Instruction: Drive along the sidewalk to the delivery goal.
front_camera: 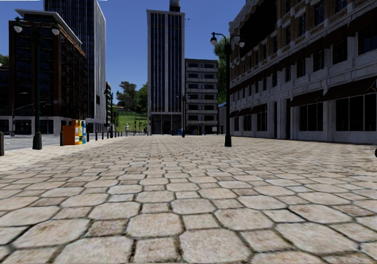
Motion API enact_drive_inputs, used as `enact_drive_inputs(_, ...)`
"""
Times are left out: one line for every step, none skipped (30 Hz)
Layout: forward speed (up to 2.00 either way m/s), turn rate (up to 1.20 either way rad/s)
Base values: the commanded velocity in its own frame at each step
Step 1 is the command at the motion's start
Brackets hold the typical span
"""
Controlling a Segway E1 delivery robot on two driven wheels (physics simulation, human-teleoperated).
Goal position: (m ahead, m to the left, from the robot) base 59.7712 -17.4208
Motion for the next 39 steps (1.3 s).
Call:
enact_drive_inputs(1.22, 0.0)
enact_drive_inputs(1.22, 0.0)
enact_drive_inputs(1.22, 0.0)
enact_drive_inputs(1.22, 0.0)
enact_drive_inputs(1.23, 0.0)
enact_drive_inputs(1.23, 0.0)
enact_drive_inputs(1.23, 0.0)
enact_drive_inputs(1.23, 0.0)
enact_drive_inputs(1.23, 0.0)
enact_drive_inputs(1.23, 0.0)
enact_drive_inputs(1.23, 0.0)
enact_drive_inputs(1.23, 0.0)
enact_drive_inputs(1.23, 0.0)
enact_drive_inputs(1.23, 0.0)
enact_drive_inputs(1.24, 0.0)
enact_drive_inputs(1.42, 0.0)
enact_drive_inputs(2.0, 0.0)
enact_drive_inputs(2.0, 0.0)
enact_drive_inputs(2.0, 0.0)
enact_drive_inputs(2.0, 0.0)
enact_drive_inputs(2.0, 0.0)
enact_drive_inputs(2.0, 0.0)
enact_drive_inputs(2.0, 0.0)
enact_drive_inputs(2.0, 0.0)
enact_drive_inputs(2.0, 0.0)
enact_drive_inputs(2.0, 0.0)
enact_drive_inputs(2.0, 0.0)
enact_drive_inputs(2.0, 0.0)
enact_drive_inputs(2.0, 0.0)
enact_drive_inputs(2.0, 0.0)
enact_drive_inputs(2.0, 0.0)
enact_drive_inputs(2.0, 0.0)
enact_drive_inputs(2.0, 0.0)
enact_drive_inputs(2.0, 0.0)
enact_drive_inputs(2.0, 0.0)
enact_drive_inputs(2.0, 0.0)
enact_drive_inputs(2.0, 0.0)
enact_drive_inputs(2.0, 0.0)
enact_drive_inputs(2.0, 0.0)
